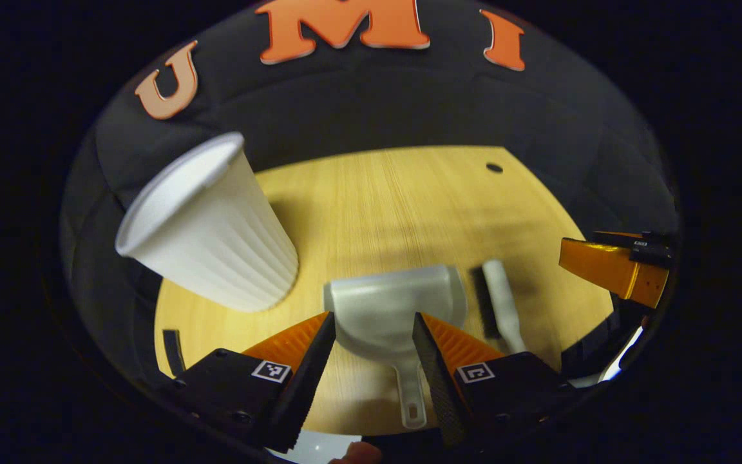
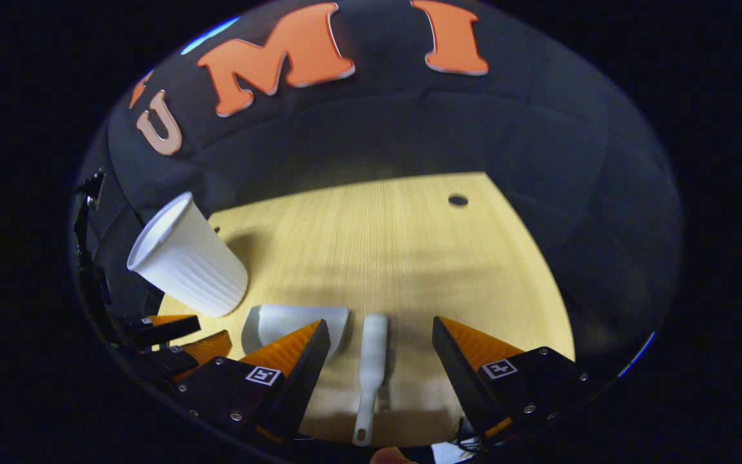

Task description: Pick up the small broom and dustpan from the desktop, sweep the trash into the dustpan with the broom, and then empty the trash into the garbage bin.

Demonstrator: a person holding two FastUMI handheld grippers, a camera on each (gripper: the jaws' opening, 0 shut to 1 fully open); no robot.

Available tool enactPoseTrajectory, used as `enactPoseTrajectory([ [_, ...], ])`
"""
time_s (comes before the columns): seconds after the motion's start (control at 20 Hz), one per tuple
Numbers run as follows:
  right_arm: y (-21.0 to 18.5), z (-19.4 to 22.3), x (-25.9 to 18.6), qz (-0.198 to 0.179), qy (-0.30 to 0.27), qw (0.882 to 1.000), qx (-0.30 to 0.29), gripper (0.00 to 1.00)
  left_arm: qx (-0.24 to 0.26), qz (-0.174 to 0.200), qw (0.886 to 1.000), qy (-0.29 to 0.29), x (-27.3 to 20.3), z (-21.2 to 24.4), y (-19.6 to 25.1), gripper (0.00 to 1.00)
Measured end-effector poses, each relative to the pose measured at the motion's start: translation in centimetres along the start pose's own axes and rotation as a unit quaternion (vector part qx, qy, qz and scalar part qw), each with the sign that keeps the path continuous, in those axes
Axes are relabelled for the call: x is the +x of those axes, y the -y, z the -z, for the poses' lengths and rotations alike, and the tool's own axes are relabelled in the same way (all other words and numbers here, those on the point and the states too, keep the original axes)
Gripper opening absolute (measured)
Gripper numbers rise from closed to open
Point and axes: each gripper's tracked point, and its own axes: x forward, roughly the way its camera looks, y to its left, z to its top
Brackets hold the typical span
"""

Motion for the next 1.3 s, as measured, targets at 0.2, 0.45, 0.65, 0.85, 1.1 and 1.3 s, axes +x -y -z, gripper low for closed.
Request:
enactPoseTrajectory([
  [0.2, -1.8, -8.2, -4.7, -0.016, 0.148, 0.989, -0.01, 0.97, -0.01, -0.031, 0.977, 0.21, -4.5, -13.7, -3.1, 0.84],
  [0.45, -2.2, -11.1, -9.3, -0.025, 0.3, 0.953, -0.031, 0.96, -0.031, -0.04, 0.912, 0.408, -11.3, -21.5, -3.6, 0.88],
  [0.65, -2.7, -11.3, -10.7, -0.005, 0.342, 0.938, -0.056, 0.96, -0.076, -0.031, 0.912, 0.401, -11.5, -21.6, -3.4, 0.9],
  [0.85, -2.5, -10.9, -9.9, -0.005, 0.339, 0.939, -0.053, 0.95, -0.073, -0.029, 0.917, 0.391, -11.0, -20.5, -3.0, 0.92],
  [1.1, -2.3, -10.7, -9.2, 0.01, 0.34, 0.939, -0.042, 0.95, -0.055, -0.038, 0.915, 0.398, -10.7, -19.2, -2.7, 0.91],
  [1.3, -2.4, -10.6, -9.1, 0.013, 0.342, 0.939, -0.045, 0.95, -0.05, -0.035, 0.917, 0.395, -10.3, -19.4, -2.6, 0.91],
])
